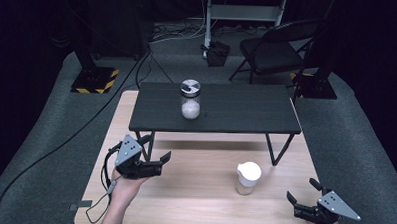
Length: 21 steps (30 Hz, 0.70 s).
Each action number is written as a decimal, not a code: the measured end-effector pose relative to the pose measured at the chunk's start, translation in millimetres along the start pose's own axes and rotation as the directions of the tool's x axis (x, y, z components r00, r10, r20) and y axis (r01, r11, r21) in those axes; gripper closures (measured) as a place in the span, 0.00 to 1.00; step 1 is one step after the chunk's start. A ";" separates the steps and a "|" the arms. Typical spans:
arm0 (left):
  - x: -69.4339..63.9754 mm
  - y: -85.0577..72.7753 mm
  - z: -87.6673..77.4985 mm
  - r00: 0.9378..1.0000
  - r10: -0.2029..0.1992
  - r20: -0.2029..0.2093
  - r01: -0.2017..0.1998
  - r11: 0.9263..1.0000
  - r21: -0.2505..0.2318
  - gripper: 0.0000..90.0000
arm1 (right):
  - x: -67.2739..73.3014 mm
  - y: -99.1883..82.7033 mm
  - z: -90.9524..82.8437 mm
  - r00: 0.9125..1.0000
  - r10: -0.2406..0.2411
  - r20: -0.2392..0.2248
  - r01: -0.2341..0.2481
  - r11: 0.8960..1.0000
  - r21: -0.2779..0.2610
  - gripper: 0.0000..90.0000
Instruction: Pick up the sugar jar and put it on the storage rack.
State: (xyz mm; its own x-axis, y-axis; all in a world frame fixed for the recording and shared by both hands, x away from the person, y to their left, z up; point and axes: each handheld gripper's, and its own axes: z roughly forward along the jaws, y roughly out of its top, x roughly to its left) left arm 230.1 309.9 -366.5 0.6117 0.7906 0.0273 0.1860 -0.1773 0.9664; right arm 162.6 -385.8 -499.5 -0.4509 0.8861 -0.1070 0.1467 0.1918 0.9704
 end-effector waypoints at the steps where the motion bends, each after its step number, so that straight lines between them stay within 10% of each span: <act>1: -1.7 -3.9 -1.2 1.000 0.005 -0.002 -0.005 1.000 0.000 0.13 | 0.2 0.1 0.0 1.000 0.000 0.001 0.000 1.000 0.000 0.04; 21: -18.7 -101.5 2.2 0.997 -0.021 -0.079 0.027 0.996 0.082 0.09 | 1.5 0.2 -0.6 1.000 -0.003 0.005 0.003 1.000 0.002 0.05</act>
State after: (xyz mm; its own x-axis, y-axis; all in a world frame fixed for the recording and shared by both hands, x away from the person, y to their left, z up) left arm 201.5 311.8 -465.7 0.5453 0.8378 0.0271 0.2650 -0.2030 0.9426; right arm 161.4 -384.7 -499.4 -0.4470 0.8876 -0.1110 0.1469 0.1953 0.9697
